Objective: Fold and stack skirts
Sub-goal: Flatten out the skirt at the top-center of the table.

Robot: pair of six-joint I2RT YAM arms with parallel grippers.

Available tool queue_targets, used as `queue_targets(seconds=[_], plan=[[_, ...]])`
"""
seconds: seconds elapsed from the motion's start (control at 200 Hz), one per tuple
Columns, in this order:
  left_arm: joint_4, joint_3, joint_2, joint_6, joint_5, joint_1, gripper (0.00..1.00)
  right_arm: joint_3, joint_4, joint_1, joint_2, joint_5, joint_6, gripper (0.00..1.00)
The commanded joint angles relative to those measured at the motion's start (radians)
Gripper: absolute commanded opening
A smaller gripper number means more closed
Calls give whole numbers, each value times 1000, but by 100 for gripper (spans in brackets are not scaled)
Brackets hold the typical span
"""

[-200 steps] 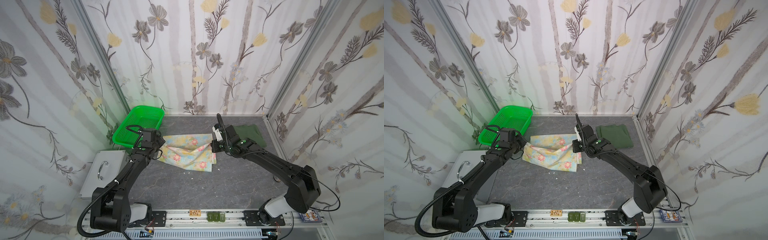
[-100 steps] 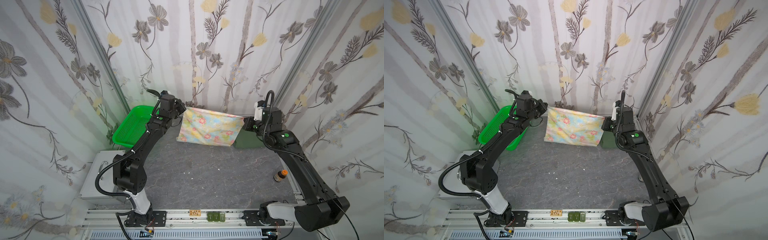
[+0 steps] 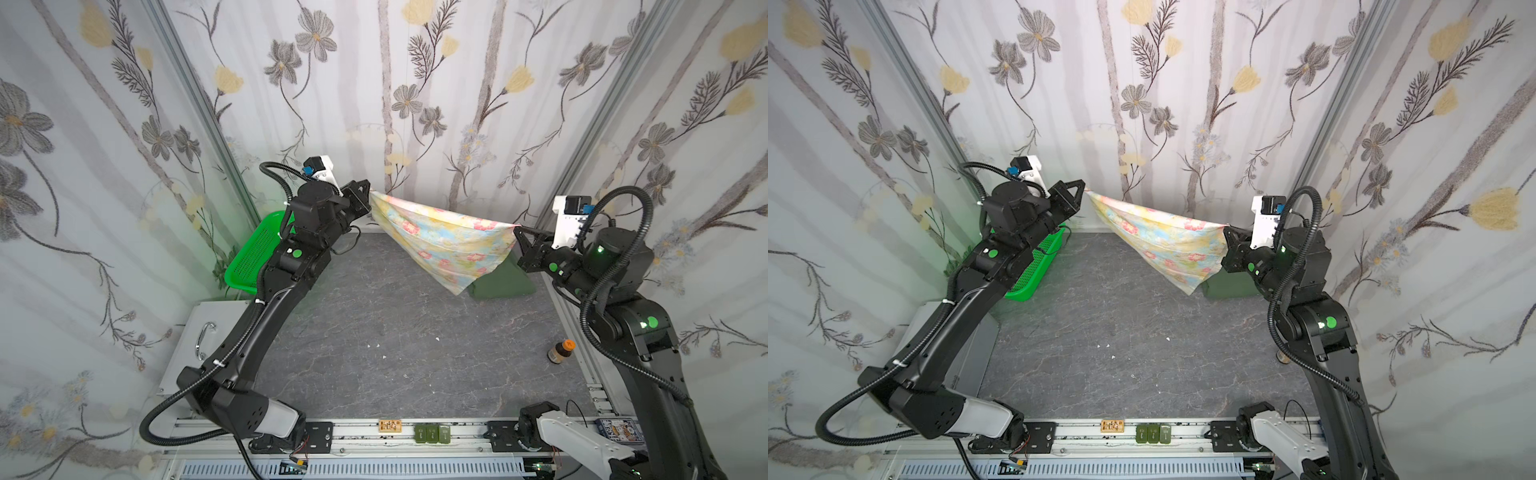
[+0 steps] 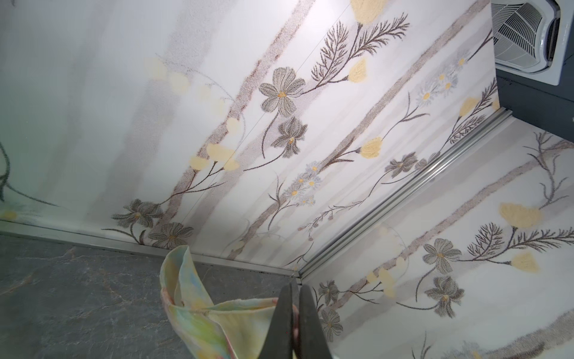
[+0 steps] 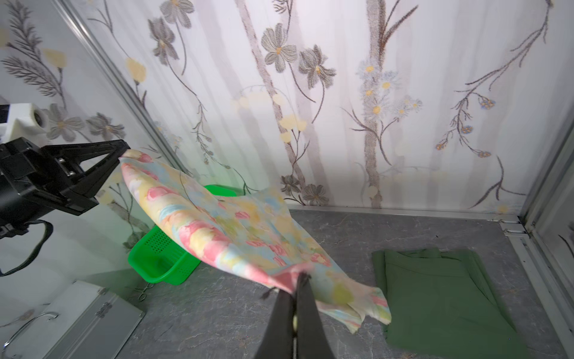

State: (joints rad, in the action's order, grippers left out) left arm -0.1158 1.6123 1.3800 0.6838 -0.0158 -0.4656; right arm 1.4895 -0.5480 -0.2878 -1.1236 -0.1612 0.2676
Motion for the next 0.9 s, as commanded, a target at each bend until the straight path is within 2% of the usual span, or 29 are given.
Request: queue_targets(seconds=[0.0, 0.195, 0.335, 0.52, 0.645, 0.769, 0.894], plan=[[25, -78, -104, -3, 86, -10, 0, -11, -3, -27, 38, -88, -14, 0], [24, -200, -274, 61, 67, -22, 0, 14, -70, -39, 76, -97, -11, 0], [25, -235, -255, 54, 106, -15, 0, -12, -90, -26, -18, -8, 5, 0], [32, -286, -24, 88, 68, 38, 0, -175, 87, 12, -249, -32, 73, 0], [60, -272, 179, 76, 90, 70, 0, -215, 186, 26, -445, 32, 98, 0], [72, -150, 416, 72, 64, 85, 0, -152, 217, 31, -667, 76, 105, 0], [79, -4, 591, 77, 50, 84, 0, -83, 247, 32, -793, 109, 108, 0]])
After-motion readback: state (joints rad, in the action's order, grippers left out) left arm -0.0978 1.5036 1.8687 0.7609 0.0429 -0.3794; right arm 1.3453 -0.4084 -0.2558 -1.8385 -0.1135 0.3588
